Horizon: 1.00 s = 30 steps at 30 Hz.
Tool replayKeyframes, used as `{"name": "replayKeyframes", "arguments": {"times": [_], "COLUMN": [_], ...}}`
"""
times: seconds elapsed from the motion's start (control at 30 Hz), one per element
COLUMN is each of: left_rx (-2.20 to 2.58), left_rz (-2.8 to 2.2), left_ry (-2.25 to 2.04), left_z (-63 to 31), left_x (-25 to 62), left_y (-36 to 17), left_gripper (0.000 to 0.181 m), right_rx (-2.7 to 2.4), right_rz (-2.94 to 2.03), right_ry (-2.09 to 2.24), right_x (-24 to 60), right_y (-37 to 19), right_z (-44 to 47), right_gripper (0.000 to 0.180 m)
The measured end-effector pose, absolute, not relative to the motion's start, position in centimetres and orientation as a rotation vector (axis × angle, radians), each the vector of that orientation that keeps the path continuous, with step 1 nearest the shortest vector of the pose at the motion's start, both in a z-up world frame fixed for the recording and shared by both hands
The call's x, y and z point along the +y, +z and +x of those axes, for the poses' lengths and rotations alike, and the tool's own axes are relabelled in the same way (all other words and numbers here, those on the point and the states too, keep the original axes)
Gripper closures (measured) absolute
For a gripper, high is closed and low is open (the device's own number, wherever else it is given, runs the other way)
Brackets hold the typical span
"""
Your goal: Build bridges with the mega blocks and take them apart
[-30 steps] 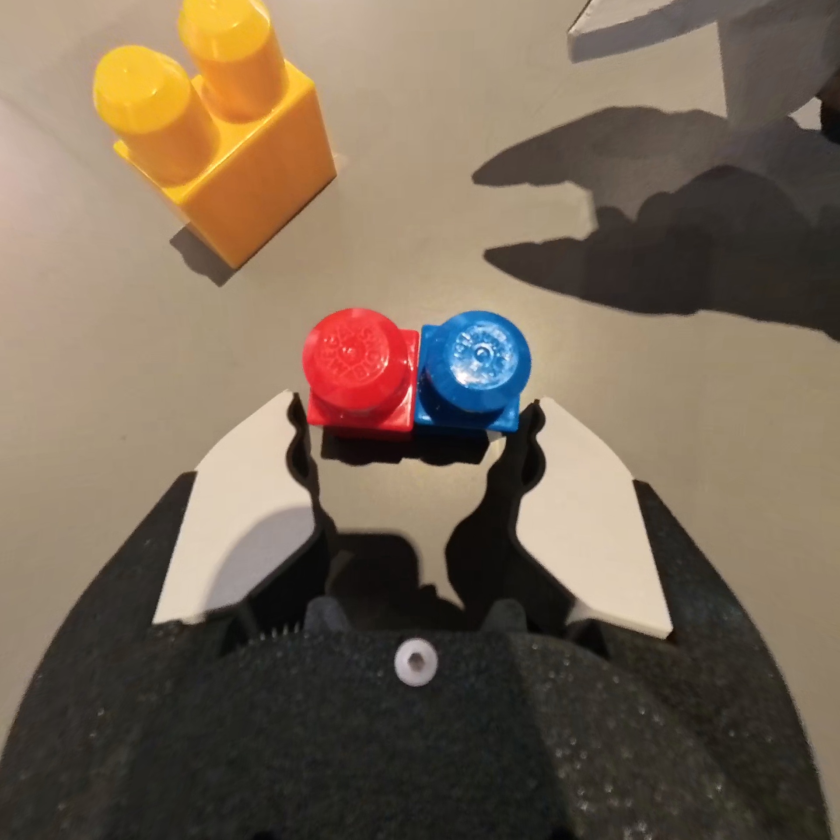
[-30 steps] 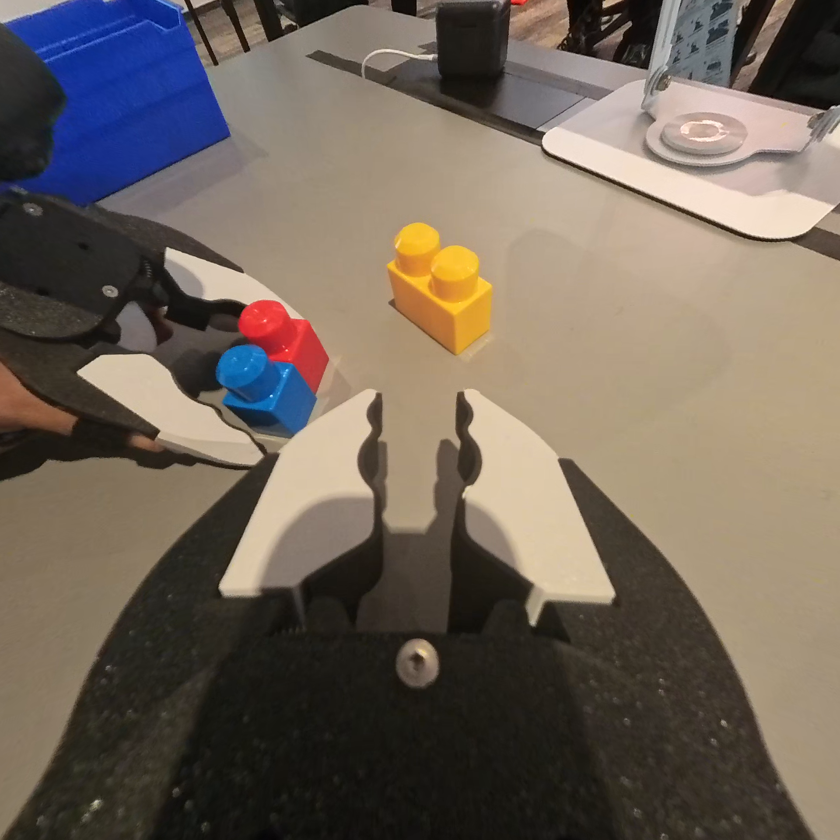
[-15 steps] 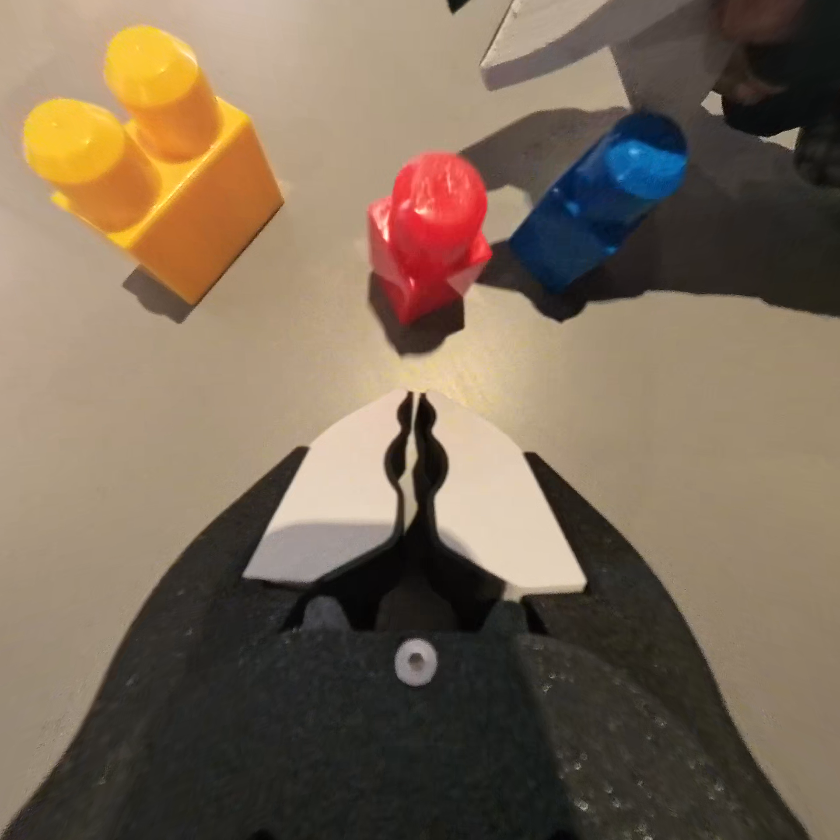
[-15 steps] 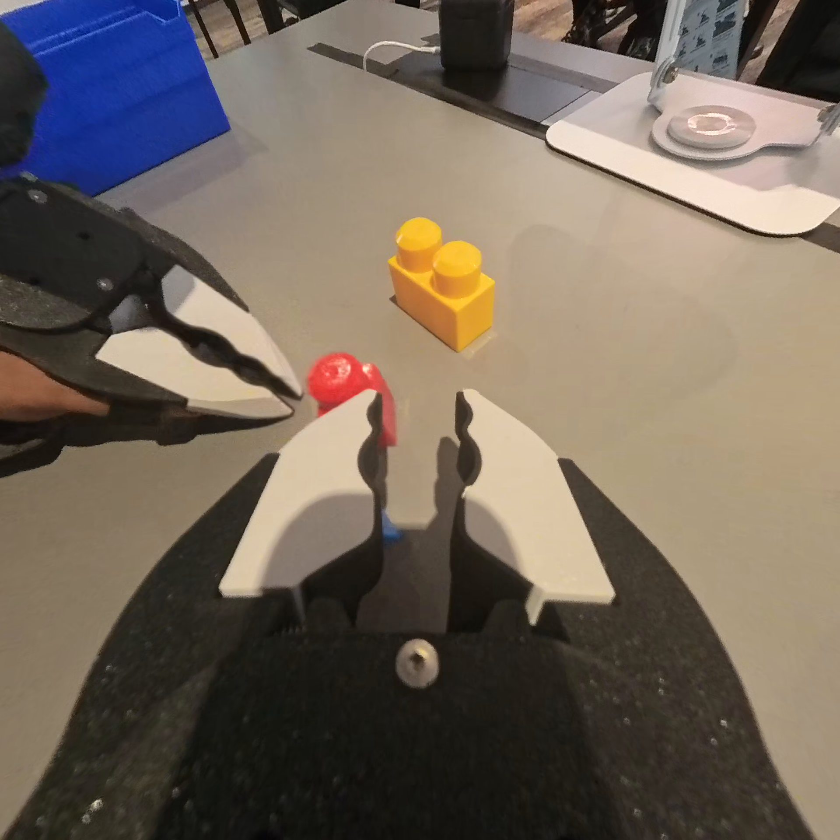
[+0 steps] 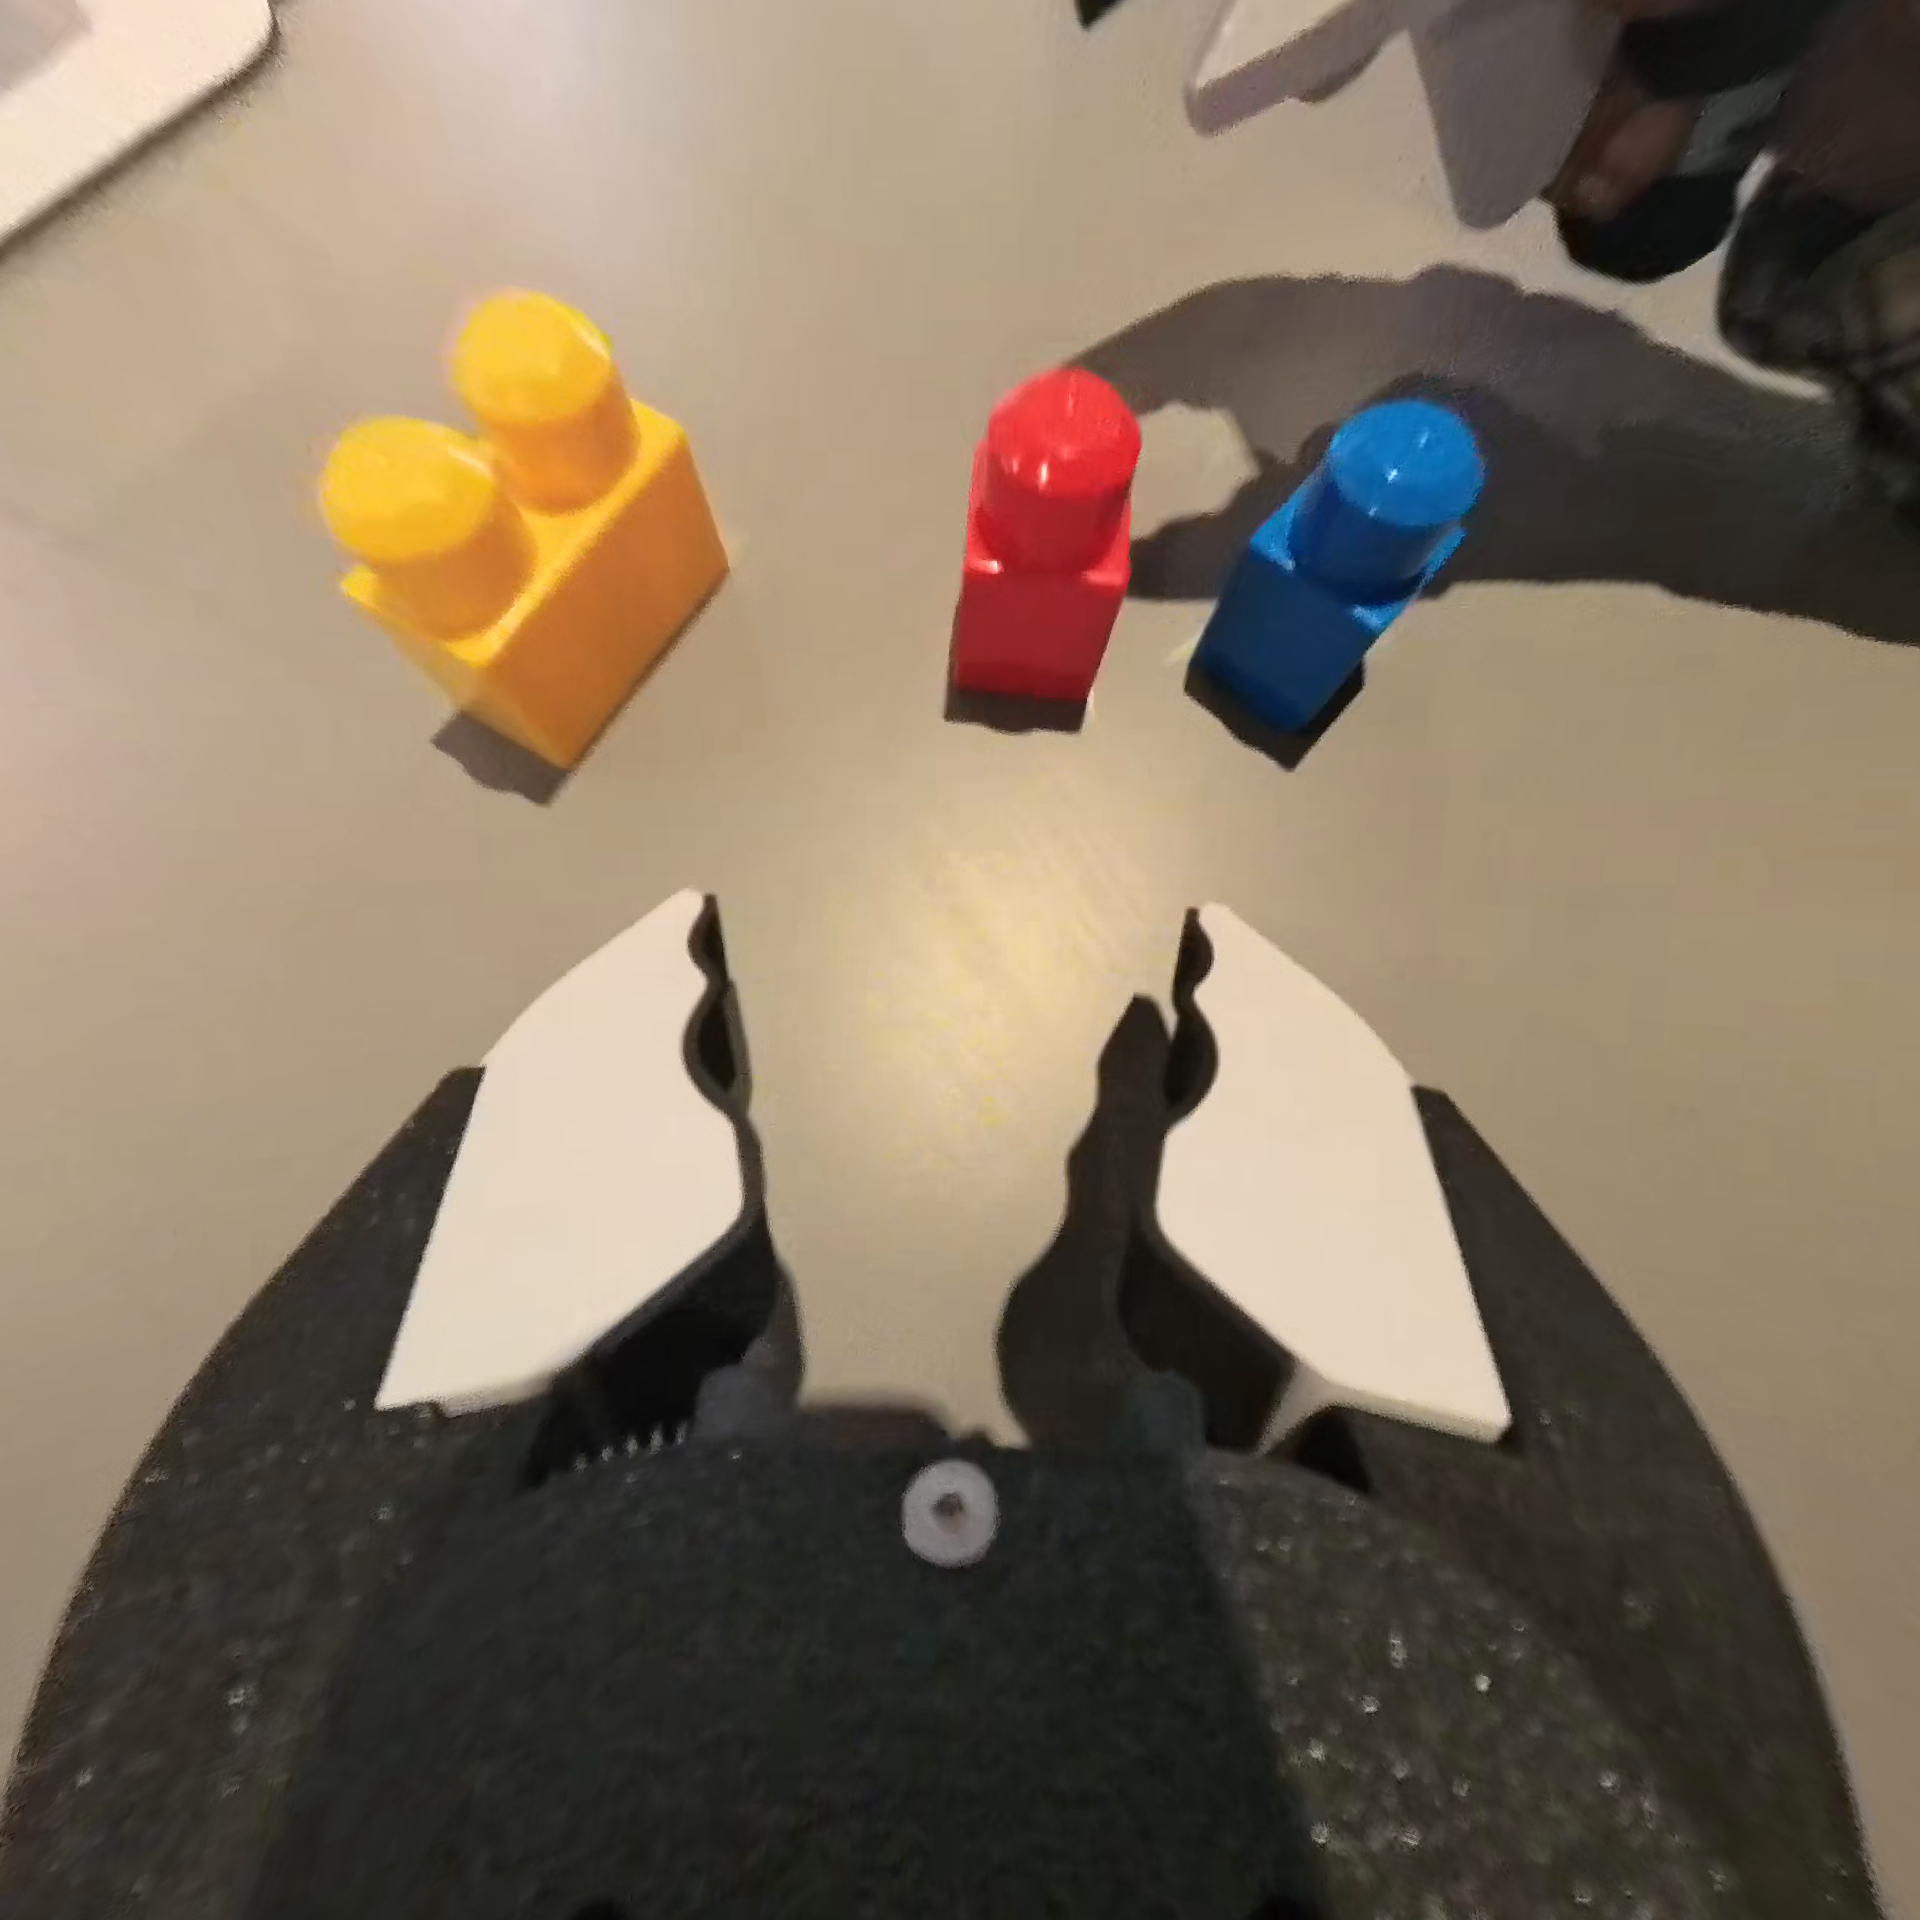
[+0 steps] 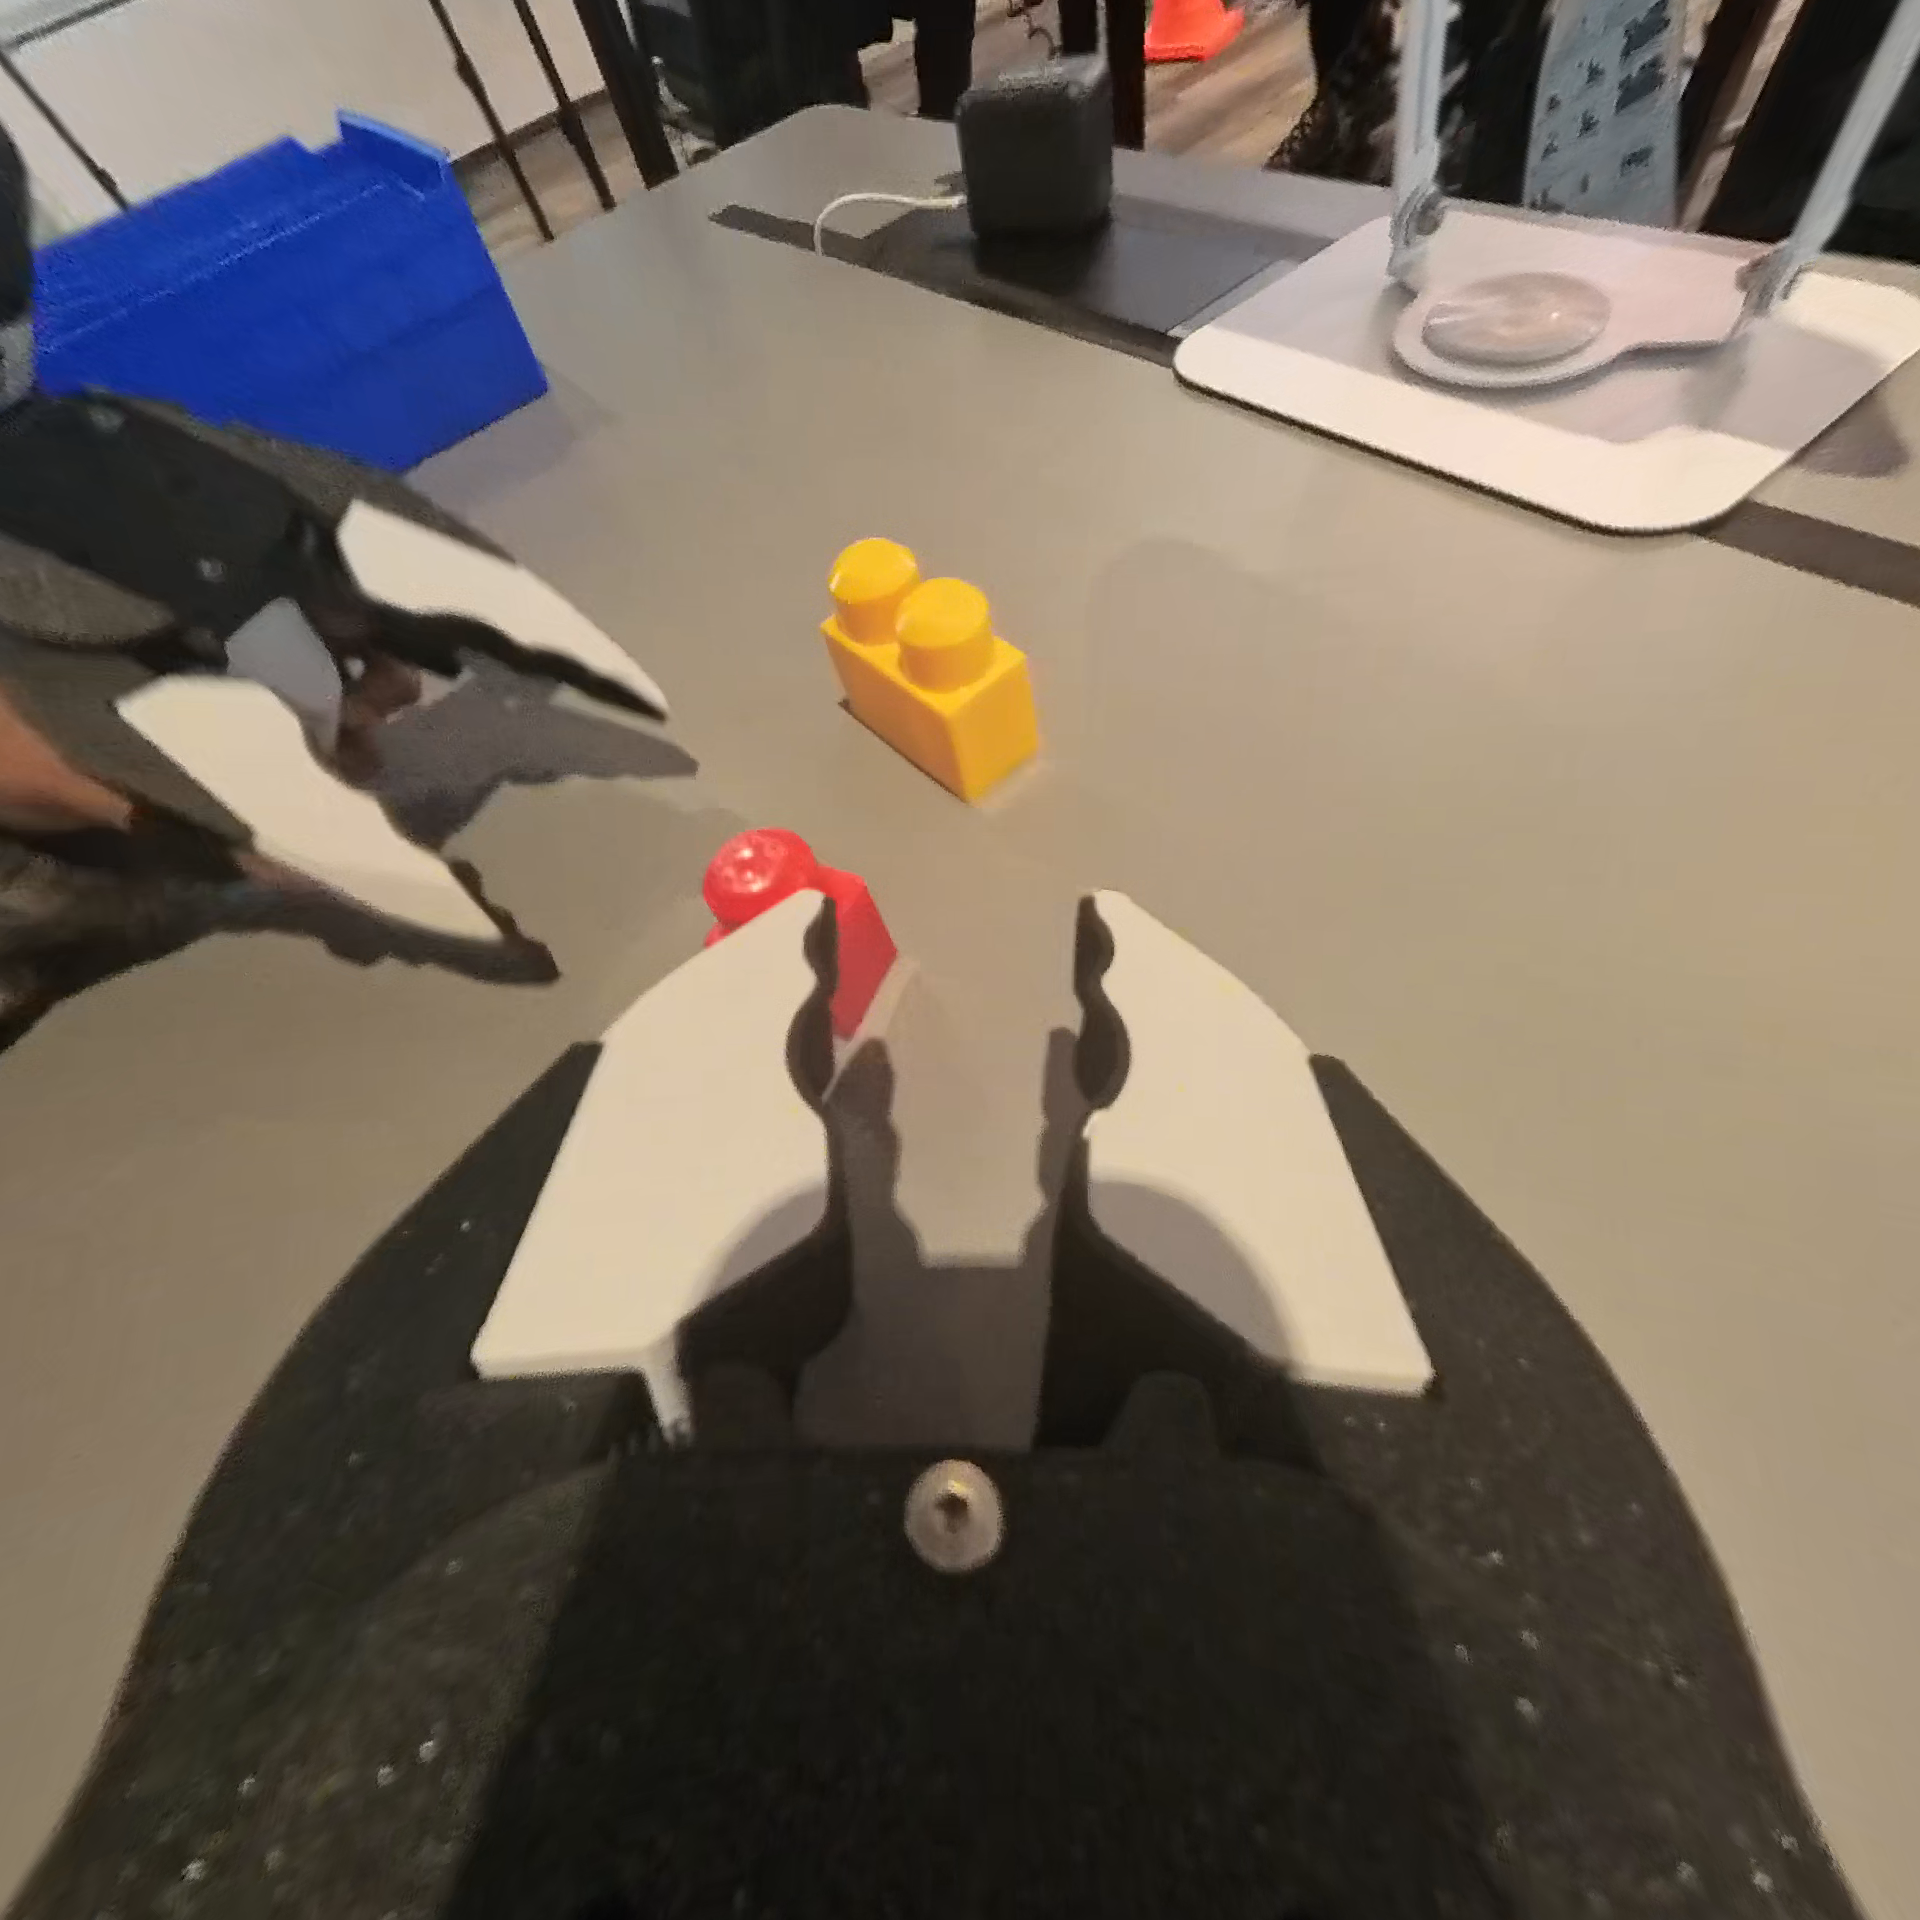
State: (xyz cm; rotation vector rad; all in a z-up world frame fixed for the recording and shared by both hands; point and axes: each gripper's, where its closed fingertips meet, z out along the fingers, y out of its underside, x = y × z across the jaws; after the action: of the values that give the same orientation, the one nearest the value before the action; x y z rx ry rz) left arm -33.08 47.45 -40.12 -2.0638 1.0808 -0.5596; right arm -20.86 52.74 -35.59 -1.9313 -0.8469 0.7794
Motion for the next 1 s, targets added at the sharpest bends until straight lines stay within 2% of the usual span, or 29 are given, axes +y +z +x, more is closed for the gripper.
{"name": "replayKeyframes", "arguments": {"times": [0.03, 0.17, 0.23, 0.43, 0.7, 0.9, 1.0], "left_rx": [1.074, 1.044, 1.052, 0.986, 0.965, 1.006, 1.009], "left_rz": [-2.026, -1.882, -1.819, -1.704, -1.693, -1.699, -1.699], "left_ry": [-0.595, -0.729, -0.763, -0.801, -0.730, -0.692, -0.682], "left_z": [-33.3, -34.7, -35.5, -37.5, -38.3, -37.9, -37.9], "left_x": [47.7, 48.8, 49.2, 49.1, 49.7, 49.5, 49.5], "left_y": [-39.2, -36.0, -35.3, -34.3, -34.2, -34.6, -34.7], "left_gripper": [0.096, 0.096, 0.094, 0.097, 0.101, 0.101, 0.101], "right_rx": [-0.872, -1.111, -1.299, -1.538, -1.646, -1.703, -1.721], "right_rz": [-1.924, -1.834, -1.766, -1.716, -1.758, -1.772, -1.767], "right_ry": [0.781, 0.843, 0.872, 0.875, 0.851, 0.853, 0.883], "right_x": [52.5, 49.1, 46.7, 45.1, 45.1, 44.8, 44.6], "right_y": [-35.3, -35.0, -35.6, -37.7, -40.1, -41.1, -41.0], "right_z": [-20.1, -18.8, -19.2, -20.8, -23.6, -24.3, -24.6], "right_gripper": [0.132, 0.124, 0.111, 0.108, 0.113, 0.142, 0.143]}}
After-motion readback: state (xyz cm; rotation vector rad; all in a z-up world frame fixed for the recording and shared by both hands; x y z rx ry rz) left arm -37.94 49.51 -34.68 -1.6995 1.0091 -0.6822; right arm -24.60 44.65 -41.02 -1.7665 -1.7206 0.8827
